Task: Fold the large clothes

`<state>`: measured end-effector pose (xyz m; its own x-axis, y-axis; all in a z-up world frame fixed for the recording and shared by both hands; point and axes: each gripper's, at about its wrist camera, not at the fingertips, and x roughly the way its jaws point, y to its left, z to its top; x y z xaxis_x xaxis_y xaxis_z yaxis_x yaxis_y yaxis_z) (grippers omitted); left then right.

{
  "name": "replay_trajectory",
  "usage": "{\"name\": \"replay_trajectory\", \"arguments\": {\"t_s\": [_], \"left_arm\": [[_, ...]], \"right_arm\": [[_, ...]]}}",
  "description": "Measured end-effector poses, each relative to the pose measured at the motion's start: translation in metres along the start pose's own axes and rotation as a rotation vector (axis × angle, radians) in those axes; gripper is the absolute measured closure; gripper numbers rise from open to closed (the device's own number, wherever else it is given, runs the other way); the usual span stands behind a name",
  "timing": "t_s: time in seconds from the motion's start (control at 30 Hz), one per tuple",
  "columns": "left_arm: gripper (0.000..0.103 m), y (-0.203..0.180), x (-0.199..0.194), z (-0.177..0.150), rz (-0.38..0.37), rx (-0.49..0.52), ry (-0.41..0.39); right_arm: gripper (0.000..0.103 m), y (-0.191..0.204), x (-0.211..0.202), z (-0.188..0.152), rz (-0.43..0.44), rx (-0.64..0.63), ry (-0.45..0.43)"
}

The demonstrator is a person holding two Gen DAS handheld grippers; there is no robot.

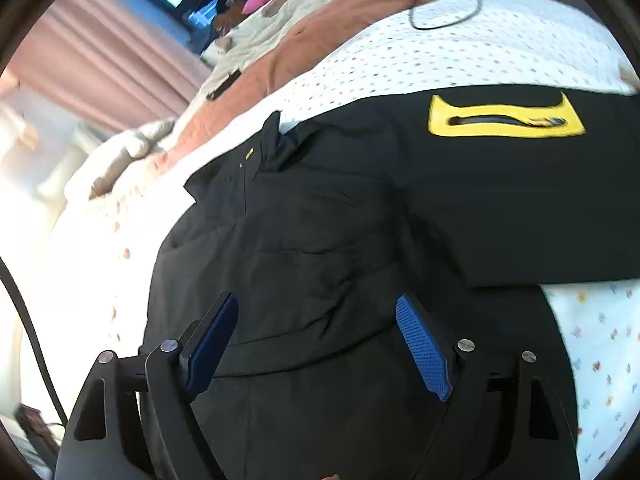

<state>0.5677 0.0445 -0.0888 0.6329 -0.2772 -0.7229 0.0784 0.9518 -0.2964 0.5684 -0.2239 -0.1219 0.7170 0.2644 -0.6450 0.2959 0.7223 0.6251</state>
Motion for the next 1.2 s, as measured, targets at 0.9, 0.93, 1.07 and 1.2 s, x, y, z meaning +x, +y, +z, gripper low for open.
{"name": "replay_trajectory", "arguments": {"t_s": [0.9,0.93,1.07,1.2], "left_arm": [[0.01,-0.094,0.038,-0.039,-0.007,0.033,0.027],[0.01,-0.094,0.04,-0.04,-0.002,0.038,0.032],[0.01,-0.09,0.046,-0.043,0.014,0.037,0.046],[0.01,-0.084,0.051,-0.043,0.031,0.026,0.055]], "right_arm": [[0.036,-0.164,-0.108,0.002,-0.12,0.376,-0.115],[0.037,-0.171,-0.108,0.0,-0.126,0.4,-0.119],[0.05,-0.173,-0.114,-0.003,-0.13,0.446,-0.153],[0.055,-0.163,-0.123,-0.02,-0.16,0.498,-0.16]]}}
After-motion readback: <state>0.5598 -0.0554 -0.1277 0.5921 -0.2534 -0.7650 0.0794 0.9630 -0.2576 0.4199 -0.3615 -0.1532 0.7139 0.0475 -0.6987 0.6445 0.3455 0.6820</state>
